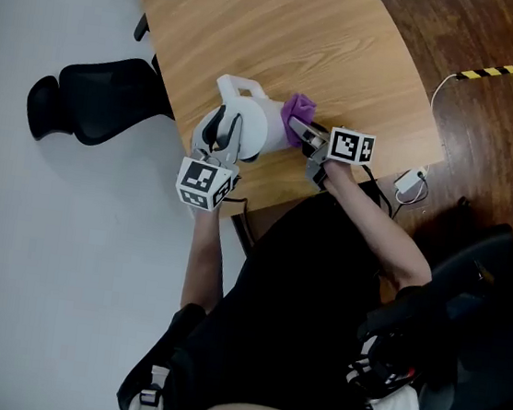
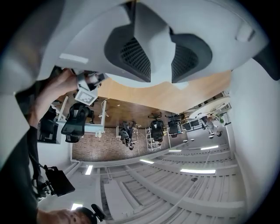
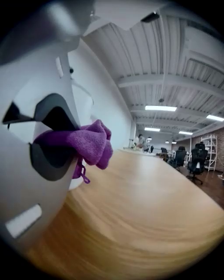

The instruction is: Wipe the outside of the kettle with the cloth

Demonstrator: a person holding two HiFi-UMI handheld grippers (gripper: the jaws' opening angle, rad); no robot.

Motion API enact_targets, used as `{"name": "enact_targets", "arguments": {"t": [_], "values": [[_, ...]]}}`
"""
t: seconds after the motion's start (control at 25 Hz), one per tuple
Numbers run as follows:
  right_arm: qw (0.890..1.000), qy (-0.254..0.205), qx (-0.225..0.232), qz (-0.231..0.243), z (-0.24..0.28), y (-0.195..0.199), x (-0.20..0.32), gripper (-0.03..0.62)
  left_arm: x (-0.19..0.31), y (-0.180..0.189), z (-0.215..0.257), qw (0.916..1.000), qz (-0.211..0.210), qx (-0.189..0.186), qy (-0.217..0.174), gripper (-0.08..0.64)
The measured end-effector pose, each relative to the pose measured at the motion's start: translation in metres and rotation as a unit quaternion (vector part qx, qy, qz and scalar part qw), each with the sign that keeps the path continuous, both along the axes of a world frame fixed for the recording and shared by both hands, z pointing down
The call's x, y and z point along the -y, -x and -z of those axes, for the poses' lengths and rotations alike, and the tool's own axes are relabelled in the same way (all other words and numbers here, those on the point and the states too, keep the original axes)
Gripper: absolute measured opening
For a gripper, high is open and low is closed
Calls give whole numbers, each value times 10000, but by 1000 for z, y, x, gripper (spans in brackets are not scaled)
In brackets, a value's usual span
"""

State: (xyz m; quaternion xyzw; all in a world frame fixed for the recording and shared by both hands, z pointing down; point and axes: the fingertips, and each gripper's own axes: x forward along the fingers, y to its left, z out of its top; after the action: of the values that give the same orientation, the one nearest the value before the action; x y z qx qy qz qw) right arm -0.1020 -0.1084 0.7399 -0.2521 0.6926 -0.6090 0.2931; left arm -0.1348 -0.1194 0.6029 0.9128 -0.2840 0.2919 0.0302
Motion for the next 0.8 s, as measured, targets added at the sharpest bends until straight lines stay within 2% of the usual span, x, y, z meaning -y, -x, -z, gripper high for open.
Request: {"name": "enact_targets", "arguments": {"t": [0.12,0.24,0.32,0.4,0.48,0.56,0.6,0.64,0.68,0.72,0.8], "values": [[9937,972,-430,366,-81,10,-6,51,-2,1,-1,10000,5,12,-50,12],[9899,1074,-668,645,-90,11,-7,51,-1,2,-1,10000,-26,-5,-54,12],[9924,931,-513,618,-66,6,-5,51,-2,4,-1,10000,-57,-27,-53,12],[9991,322,53,254,-6,-10,3,51,-2,4,1,9999,-98,-103,-37,12],[9962,-668,550,-86,75,-24,10,51,-1,4,2,9998,-119,-166,-40,12],[9875,-1457,591,-77,131,-23,13,51,0,6,2,9997,-130,-175,-57,12],[9852,-1643,487,15,138,-17,16,51,0,6,1,9997,-137,-170,-61,12],[9860,-1617,394,105,130,-9,20,54,0,7,0,9997,-147,-166,-58,12],[9897,-1388,317,174,111,-2,26,52,-1,7,-1,9997,-160,-169,-48,13],[9941,-1039,166,250,82,3,31,51,-1,8,-2,9997,-176,-177,-36,13],[9975,-304,-416,494,13,13,36,51,-2,8,-2,9996,-222,-186,-18,13]]}}
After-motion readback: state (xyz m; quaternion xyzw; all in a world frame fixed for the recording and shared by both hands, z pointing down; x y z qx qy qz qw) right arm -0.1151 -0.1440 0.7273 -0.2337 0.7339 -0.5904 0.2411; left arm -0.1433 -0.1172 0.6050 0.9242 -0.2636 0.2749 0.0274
